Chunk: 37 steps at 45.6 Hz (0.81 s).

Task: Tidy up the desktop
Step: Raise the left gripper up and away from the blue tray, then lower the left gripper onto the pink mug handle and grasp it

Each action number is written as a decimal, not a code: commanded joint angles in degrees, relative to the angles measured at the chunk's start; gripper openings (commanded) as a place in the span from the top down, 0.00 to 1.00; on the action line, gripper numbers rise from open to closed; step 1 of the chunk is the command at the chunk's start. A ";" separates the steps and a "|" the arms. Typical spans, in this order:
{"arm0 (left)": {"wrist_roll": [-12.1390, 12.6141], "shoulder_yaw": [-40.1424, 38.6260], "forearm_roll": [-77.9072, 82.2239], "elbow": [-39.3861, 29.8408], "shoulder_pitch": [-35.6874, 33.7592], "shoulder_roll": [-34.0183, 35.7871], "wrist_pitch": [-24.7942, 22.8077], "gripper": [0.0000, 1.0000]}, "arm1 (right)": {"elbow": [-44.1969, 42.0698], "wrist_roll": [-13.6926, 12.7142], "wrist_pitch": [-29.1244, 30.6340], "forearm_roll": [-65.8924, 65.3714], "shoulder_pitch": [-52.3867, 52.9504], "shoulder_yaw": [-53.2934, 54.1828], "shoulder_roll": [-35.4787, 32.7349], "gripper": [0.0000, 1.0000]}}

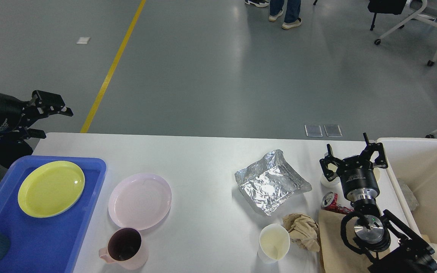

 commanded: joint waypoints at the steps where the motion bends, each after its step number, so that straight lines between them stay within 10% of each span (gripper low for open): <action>1: -0.99 17.52 -0.40 -8.29 -15.91 -5.57 0.06 0.03 | 0.01 0.00 0.09 0.00 0.00 0.00 0.00 0.00; 17: -0.28 31.51 -9.35 -31.84 -43.42 -28.78 -1.87 0.03 | 0.01 0.00 0.00 0.00 0.00 0.00 0.00 0.00; 37: -0.11 45.57 -31.25 -47.85 -70.16 -38.80 -8.28 0.03 | 0.01 0.00 0.00 0.00 0.00 0.00 0.00 0.00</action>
